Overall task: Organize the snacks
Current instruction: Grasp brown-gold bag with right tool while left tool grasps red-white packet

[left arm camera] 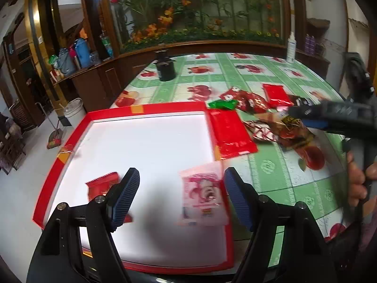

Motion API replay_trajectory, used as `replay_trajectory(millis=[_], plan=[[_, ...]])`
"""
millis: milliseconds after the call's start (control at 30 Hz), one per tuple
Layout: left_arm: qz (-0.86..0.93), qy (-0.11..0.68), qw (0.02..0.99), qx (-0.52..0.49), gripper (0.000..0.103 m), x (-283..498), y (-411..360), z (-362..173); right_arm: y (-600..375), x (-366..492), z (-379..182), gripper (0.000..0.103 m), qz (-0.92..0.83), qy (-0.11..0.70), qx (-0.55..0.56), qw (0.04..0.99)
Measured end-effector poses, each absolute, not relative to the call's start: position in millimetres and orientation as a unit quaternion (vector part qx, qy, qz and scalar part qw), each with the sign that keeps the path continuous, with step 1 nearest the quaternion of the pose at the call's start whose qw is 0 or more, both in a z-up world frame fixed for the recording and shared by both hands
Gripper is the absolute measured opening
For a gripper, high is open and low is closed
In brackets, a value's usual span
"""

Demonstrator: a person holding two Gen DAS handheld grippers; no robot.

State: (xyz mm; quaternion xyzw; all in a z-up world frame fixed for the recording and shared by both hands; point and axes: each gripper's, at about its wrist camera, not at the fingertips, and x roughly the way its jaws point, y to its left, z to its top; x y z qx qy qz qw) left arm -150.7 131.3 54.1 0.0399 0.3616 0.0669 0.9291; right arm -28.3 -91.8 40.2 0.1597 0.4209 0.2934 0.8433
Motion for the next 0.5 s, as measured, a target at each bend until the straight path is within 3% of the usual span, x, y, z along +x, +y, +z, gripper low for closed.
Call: replay_trajectory(millis=[33,133,167,200,233,333,500], plan=[[0.063,0.363,0.929,0.040,0.074,-150.7,129.3,53.5,-87.2,-34.1,38.2,0.067,0.290,0.424,0.138,0.847],[0.051,0.370,0.927,0.041,0.074,-149.5,122.5,51.4,-63.3,-44.3,30.2,0.067,0.265,0.416,0.041,0.869],[0.047,0.372,0.926,0.042,0.074,-149.2,119.9,51.1,-59.6,-47.4,28.3,0.063,0.256,0.411,0.017,0.875],[0.044,0.373,0.926,0.043,0.074,-148.8,117.3,50.9,-57.6,-48.8,26.5,0.045,0.241,0.406,-0.002,0.881],[0.040,0.375,0.925,0.044,0.074,-147.8,114.4,51.2,-59.3,-48.6,25.3,0.042,0.243,0.407,-0.002,0.880],[0.023,0.376,0.925,0.048,0.074,-143.0,103.2,54.7,-82.6,-44.4,30.7,0.034,0.232,0.398,0.055,0.886],[-0.009,0.382,0.922,0.064,0.078,-120.4,76.8,60.0,-142.4,-36.1,42.6,0.033,0.255,0.362,0.236,0.865]])
